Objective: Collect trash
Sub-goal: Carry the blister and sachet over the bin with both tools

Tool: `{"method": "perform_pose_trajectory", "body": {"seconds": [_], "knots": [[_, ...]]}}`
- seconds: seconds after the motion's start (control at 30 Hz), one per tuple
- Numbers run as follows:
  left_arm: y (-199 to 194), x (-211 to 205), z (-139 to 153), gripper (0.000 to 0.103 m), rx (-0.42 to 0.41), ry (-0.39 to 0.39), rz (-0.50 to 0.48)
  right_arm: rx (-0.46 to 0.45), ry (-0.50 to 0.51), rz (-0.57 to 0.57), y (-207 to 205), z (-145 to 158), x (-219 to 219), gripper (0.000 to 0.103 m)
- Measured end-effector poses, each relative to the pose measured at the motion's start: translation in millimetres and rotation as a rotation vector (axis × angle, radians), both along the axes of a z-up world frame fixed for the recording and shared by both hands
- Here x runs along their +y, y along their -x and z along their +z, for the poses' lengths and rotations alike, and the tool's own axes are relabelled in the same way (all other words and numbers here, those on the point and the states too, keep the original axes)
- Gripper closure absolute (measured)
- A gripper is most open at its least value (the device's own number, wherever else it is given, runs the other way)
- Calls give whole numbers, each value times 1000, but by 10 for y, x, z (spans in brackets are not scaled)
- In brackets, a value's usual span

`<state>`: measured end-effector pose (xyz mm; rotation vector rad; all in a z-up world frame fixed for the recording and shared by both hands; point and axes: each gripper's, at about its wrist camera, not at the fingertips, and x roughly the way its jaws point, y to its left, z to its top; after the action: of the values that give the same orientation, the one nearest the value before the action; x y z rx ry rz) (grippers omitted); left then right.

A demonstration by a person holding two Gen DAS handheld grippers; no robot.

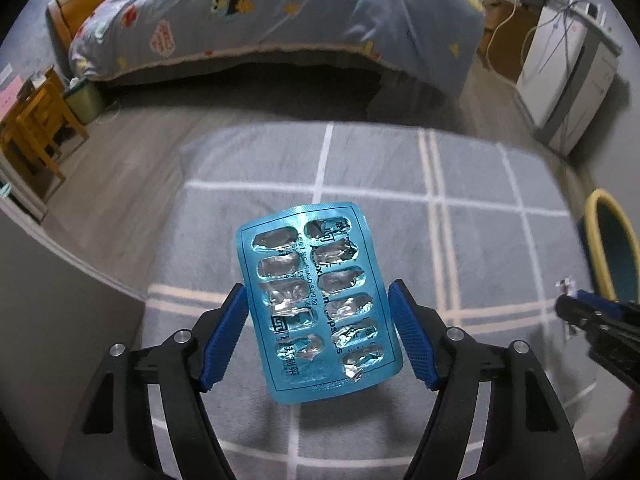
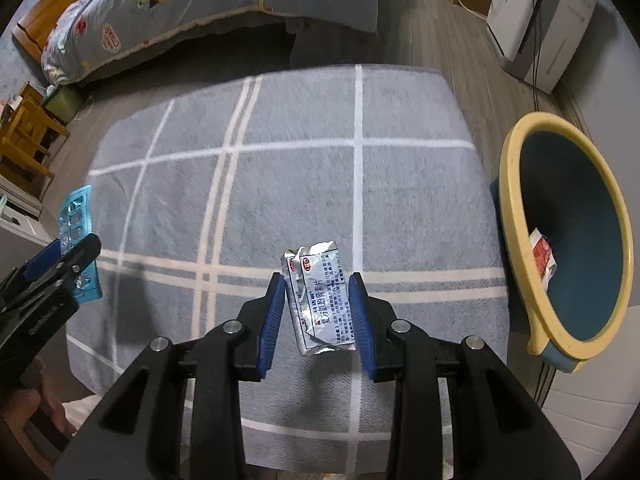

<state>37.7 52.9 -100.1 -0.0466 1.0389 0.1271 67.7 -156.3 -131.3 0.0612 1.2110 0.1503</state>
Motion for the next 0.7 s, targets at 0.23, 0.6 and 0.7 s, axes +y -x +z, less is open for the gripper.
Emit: {"method": "perform_pose_trajectory", "body": {"seconds": [0.23, 0.6, 0.7], "knots": [[-1, -111, 487, 31, -105, 47, -63, -44, -120, -37, 1, 449, -205, 70], [-210, -1029, 849, 31, -173, 37, -281, -204, -145, -160, 28, 1145, -1419, 70], [-249, -1417, 849, 31, -169, 43, -357, -210, -113, -226, 90, 1086, -1910, 70]]}}
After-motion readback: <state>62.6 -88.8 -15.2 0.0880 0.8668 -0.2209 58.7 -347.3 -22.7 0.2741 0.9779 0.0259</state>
